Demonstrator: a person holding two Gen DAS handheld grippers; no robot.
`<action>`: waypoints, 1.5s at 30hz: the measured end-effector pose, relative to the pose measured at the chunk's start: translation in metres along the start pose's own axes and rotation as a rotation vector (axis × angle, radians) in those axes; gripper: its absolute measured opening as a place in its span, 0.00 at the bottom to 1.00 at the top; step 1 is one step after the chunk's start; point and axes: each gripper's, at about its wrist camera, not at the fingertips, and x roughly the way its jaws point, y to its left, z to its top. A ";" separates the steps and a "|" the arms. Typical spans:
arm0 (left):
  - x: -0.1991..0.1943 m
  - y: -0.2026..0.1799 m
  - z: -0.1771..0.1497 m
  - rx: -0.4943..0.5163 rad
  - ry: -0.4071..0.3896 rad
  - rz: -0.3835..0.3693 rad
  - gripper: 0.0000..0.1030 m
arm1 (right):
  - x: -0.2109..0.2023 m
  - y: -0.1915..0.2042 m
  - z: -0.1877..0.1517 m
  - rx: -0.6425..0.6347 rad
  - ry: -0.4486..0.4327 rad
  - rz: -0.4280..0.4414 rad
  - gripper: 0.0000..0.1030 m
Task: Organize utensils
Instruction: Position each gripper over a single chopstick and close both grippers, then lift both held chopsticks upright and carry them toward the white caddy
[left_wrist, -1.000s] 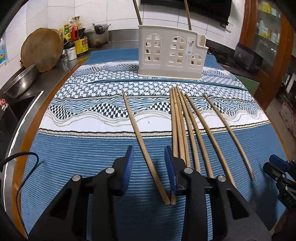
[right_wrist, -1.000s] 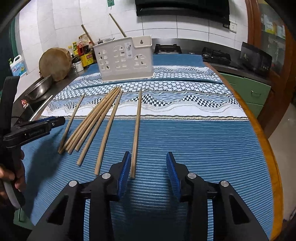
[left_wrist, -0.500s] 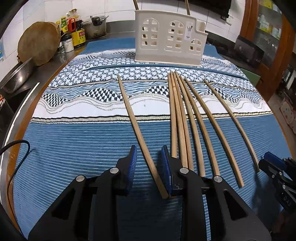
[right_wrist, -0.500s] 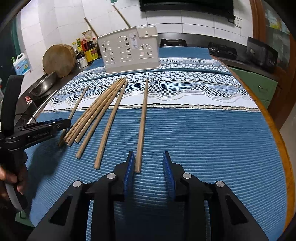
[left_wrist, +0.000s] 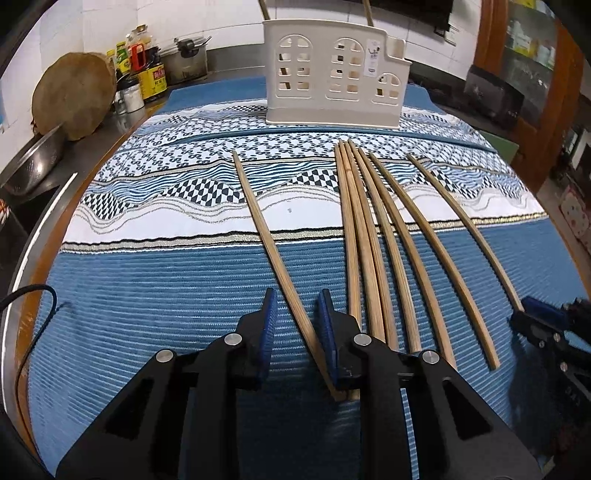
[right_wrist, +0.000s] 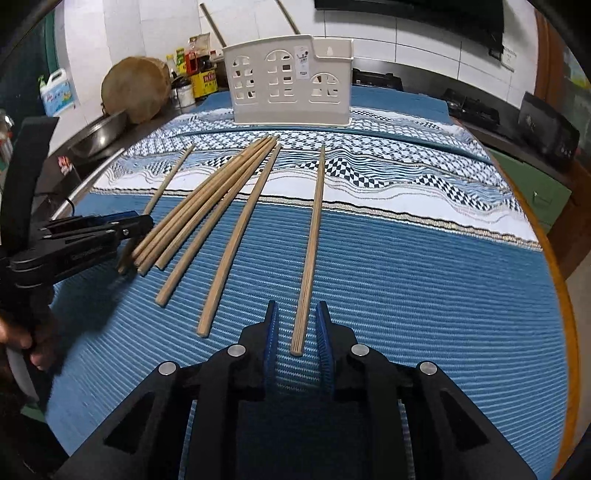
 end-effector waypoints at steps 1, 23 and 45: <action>0.000 -0.001 0.001 0.003 0.004 0.003 0.22 | 0.001 0.002 0.001 -0.017 0.001 -0.008 0.16; -0.005 -0.019 0.049 -0.102 0.103 0.122 0.05 | -0.032 -0.077 0.075 -0.119 -0.084 0.107 0.06; -0.066 0.013 0.125 -0.050 -0.014 0.022 0.05 | -0.084 -0.068 0.186 -0.094 -0.272 0.078 0.07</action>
